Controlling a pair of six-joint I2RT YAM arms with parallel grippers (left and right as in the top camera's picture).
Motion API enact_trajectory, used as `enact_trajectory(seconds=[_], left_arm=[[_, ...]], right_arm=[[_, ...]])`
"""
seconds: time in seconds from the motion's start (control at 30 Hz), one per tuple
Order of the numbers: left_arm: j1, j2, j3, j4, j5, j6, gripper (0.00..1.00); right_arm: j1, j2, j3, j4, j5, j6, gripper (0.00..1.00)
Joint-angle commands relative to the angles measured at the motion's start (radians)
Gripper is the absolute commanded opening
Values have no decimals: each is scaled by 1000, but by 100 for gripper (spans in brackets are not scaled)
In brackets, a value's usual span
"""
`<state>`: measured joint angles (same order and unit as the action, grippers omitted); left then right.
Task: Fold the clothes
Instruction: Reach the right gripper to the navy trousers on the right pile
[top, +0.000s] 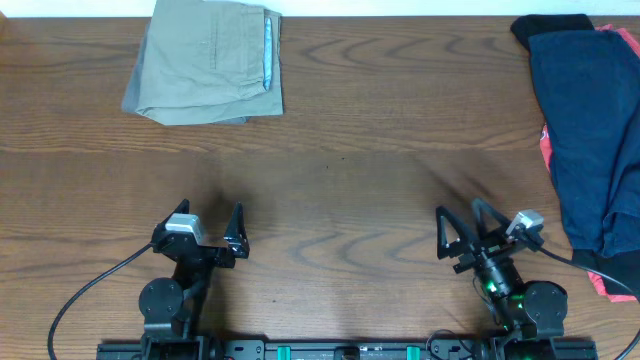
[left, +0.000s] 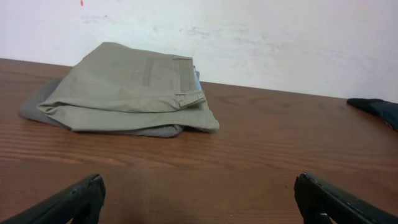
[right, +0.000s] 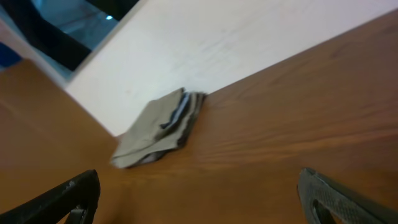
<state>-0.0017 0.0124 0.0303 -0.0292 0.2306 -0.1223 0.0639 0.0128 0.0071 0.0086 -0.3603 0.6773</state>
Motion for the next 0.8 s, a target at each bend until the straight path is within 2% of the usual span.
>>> enact_trajectory(seconds=[0.0, 0.07, 0.27, 0.4, 0.5, 0.63, 0.77], left_arm=[[3, 0, -26, -18, 13, 17, 98], [3, 0, -26, -18, 13, 17, 98], [3, 0, -26, -18, 13, 17, 98], [3, 0, -26, -18, 13, 17, 98], [3, 0, -26, -18, 13, 17, 98], [3, 0, -26, -18, 13, 17, 98], [3, 0, -26, -18, 13, 17, 98]], right_arm=[[-6, -2, -2, 28, -59, 137, 99], [-6, -2, -2, 59, -58, 178, 99], [-6, -2, -2, 153, -29, 156, 99], [-6, 1, -1, 328, -2, 44, 99], [-6, 14, 16, 395, 61, 17, 99], [-6, 87, 106, 393, 95, -111, 99], [-6, 262, 254, 351, 100, -286, 99]])
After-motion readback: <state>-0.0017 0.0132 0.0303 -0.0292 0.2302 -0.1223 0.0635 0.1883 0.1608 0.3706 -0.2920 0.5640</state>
